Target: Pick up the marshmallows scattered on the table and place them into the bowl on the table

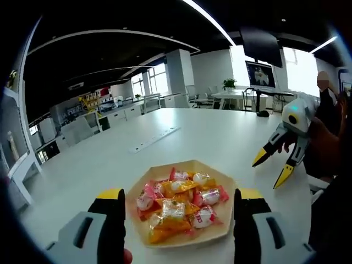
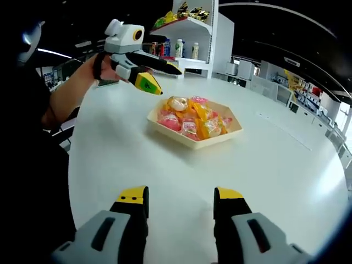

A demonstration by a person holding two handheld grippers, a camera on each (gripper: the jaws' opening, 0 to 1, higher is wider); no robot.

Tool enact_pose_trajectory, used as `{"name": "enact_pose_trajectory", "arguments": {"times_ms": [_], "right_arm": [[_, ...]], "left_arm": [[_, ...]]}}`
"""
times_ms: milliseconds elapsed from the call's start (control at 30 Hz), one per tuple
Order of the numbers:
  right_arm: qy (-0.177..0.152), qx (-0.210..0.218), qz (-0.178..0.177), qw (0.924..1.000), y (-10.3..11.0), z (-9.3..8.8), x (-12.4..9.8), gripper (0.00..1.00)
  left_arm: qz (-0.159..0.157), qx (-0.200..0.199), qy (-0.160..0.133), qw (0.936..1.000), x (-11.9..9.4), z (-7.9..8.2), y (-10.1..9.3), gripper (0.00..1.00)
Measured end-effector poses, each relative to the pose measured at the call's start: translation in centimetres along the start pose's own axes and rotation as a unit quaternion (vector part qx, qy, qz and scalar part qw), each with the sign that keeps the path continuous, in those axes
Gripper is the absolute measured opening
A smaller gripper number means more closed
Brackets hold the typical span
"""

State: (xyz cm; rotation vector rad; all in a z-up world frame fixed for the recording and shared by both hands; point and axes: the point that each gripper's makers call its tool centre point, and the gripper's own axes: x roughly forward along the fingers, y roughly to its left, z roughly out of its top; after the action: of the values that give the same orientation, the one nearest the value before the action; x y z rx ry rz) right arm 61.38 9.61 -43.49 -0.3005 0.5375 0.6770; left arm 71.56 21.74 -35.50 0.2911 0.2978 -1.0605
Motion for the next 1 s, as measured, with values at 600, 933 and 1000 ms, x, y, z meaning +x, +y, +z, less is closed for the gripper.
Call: {"name": "enact_pose_trajectory", "arguments": {"times_ms": [600,933,1000], "right_arm": [[-0.005,0.015,-0.013,0.9998,-0.6,-0.2,-0.4,0.5],[-0.01,0.019,-0.019,0.9996,-0.9,-0.1,-0.7,0.5],[-0.011,0.022,-0.023,0.9994,-1.1,0.0,-0.9,0.5]], "left_arm": [[-0.001,0.031,0.062,0.9976,-1.5,-2.8,-1.1,0.82],[0.001,0.037,0.072,0.9967,-2.3,-3.2,-1.6,0.82],[0.001,0.037,0.071,0.9968,-2.5,-3.2,-1.7,0.82]]}}
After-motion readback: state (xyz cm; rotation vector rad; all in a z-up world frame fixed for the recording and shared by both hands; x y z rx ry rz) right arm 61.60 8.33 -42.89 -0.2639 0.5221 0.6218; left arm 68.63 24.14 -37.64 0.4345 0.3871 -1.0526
